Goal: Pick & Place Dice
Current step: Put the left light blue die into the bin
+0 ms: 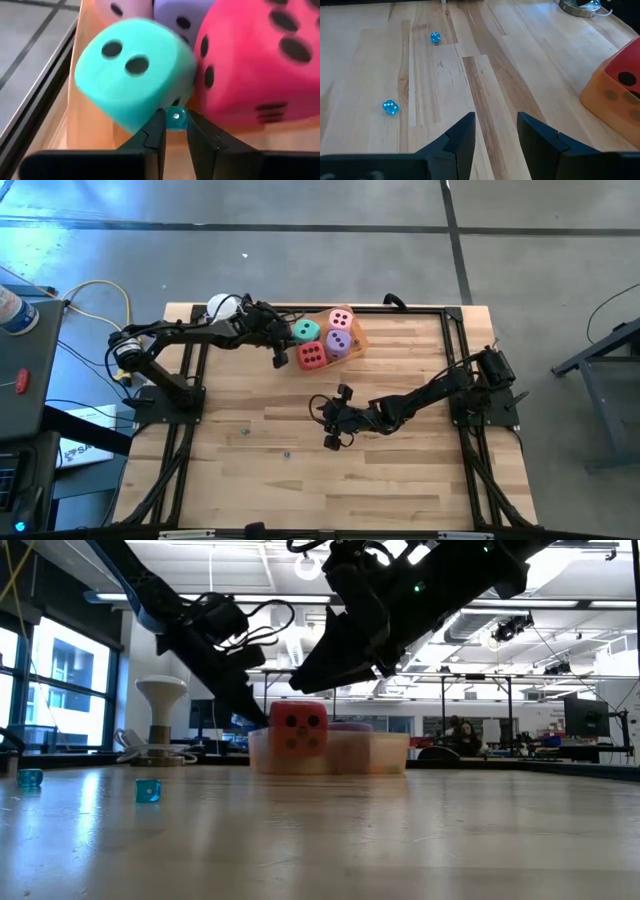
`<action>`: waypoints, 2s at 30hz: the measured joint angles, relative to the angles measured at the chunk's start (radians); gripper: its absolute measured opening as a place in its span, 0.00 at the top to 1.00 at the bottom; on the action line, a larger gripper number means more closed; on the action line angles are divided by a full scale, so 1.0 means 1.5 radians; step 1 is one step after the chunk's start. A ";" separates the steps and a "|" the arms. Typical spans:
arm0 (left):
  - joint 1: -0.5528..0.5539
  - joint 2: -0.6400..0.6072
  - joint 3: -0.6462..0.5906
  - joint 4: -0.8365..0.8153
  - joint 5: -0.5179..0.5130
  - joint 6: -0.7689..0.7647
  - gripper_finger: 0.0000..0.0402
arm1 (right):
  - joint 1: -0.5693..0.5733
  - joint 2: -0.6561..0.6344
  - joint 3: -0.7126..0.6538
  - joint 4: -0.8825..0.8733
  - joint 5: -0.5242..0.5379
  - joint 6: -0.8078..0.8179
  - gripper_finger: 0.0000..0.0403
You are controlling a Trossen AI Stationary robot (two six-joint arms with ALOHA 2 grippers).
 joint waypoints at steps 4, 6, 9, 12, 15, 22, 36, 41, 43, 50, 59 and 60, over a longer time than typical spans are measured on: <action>-0.005 0.000 0.000 0.014 0.002 -0.021 0.75 | 0.000 0.000 0.000 0.000 0.000 0.000 0.66; -0.006 0.000 0.000 0.013 0.003 -0.022 0.70 | 0.000 0.000 0.000 0.000 0.000 0.000 0.66; -0.006 0.003 0.000 0.013 0.003 -0.022 0.63 | 0.000 0.000 0.000 0.000 0.000 -0.001 0.66; -0.006 0.014 0.001 0.015 0.003 -0.026 0.58 | 0.000 0.000 0.000 0.000 0.000 -0.001 0.66; -0.005 0.033 0.003 0.027 0.006 -0.020 0.55 | 0.000 0.000 0.000 0.000 0.000 -0.001 0.66; -0.005 0.048 0.003 0.042 0.017 -0.021 0.53 | 0.000 0.000 0.000 0.000 0.000 0.000 0.66; -0.006 -0.038 -0.001 0.010 0.014 -0.034 0.53 | -0.001 0.000 0.000 -0.001 0.001 -0.001 0.66; -0.006 -0.117 -0.001 -0.089 0.017 -0.034 0.53 | -0.001 0.000 0.000 -0.012 0.002 -0.001 0.66; -0.006 -0.159 -0.001 -0.172 0.041 -0.033 0.53 | -0.001 0.000 0.000 -0.019 0.003 -0.001 0.66; -0.060 -0.306 -0.041 -0.374 0.157 -0.066 0.53 | -0.003 0.000 0.000 -0.021 0.007 -0.007 0.66; -0.168 -0.436 -0.213 -0.360 0.198 -0.179 0.53 | -0.009 0.000 0.000 -0.014 0.000 -0.003 0.66; -0.177 -0.446 -0.223 -0.345 0.200 -0.191 0.53 | -0.009 0.000 0.000 -0.011 0.000 -0.003 0.66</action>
